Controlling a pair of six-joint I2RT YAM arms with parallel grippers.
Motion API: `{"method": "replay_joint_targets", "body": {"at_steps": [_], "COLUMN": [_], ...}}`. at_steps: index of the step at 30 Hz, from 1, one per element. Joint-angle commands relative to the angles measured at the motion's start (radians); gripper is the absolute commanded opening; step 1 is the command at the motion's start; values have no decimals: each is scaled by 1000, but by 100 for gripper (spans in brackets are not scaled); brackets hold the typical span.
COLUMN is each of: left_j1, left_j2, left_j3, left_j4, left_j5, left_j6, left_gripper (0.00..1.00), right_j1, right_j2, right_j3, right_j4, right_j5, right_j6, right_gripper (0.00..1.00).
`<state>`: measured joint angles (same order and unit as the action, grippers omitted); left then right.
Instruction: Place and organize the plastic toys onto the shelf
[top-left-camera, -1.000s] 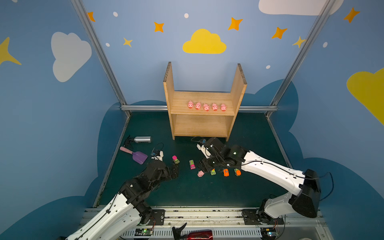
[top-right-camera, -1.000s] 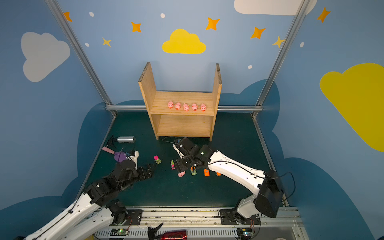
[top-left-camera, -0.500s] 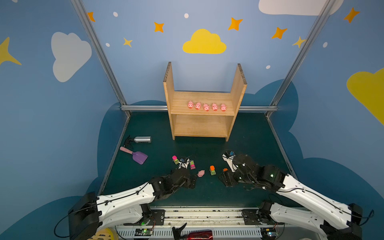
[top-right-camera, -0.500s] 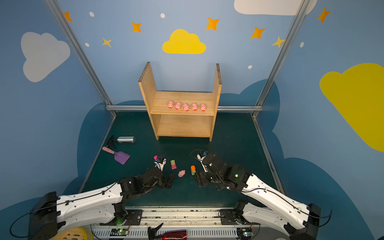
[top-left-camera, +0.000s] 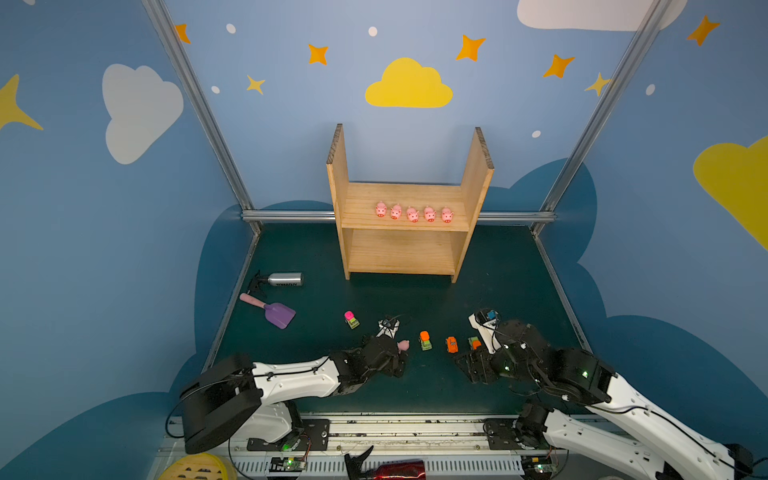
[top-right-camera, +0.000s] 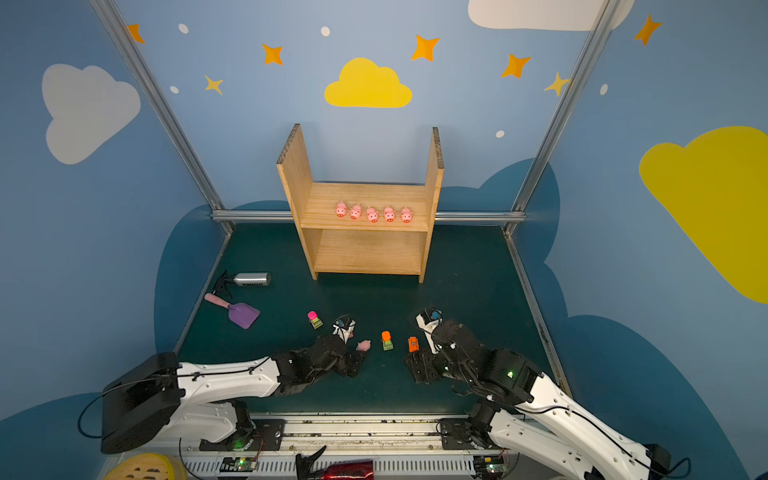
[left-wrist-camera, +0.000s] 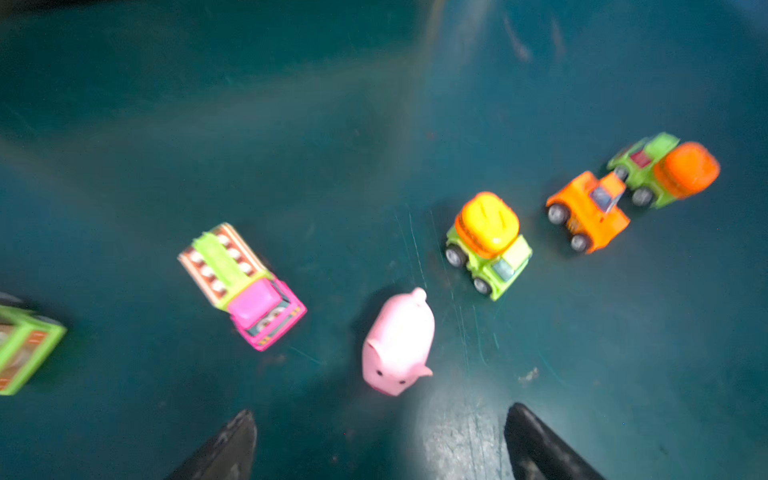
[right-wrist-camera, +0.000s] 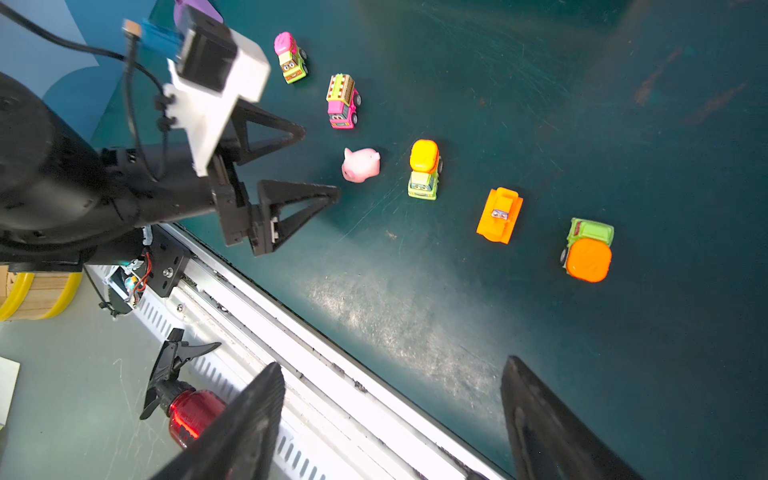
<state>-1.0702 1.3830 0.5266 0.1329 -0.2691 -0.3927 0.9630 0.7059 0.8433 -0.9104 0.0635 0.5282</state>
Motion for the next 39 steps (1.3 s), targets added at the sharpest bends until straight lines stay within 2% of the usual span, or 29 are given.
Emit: {"method": "replay_joint_targets", "body": {"at_steps": [1, 12, 21, 24, 34, 39], "left_j1": [-12, -13, -8, -3, 30, 44], "left_j2": [30, 188, 236, 235, 238, 245], "left_j3": [43, 104, 100, 86, 70, 65], "left_j4": [33, 86, 122, 137, 170, 179], "left_j5": [-39, -30, -17, -9, 31, 53], "left_j6": [3, 38, 43, 42, 64, 62], "left_gripper": [93, 90, 81, 78, 57, 54], "right_j1": [-6, -13, -20, -23, -29, -32], "right_j2": [-14, -32, -36, -27, -21, -14], "right_j3": [-14, -18, -15, -15, -14, -12], "right_j4": [-21, -31, -44, -44, -44, -44], "right_j5": [-7, -5, -4, -5, -7, -7], "right_j6": [15, 24, 27, 24, 26, 25], "right_gripper": [81, 81, 81, 81, 81, 81]}}
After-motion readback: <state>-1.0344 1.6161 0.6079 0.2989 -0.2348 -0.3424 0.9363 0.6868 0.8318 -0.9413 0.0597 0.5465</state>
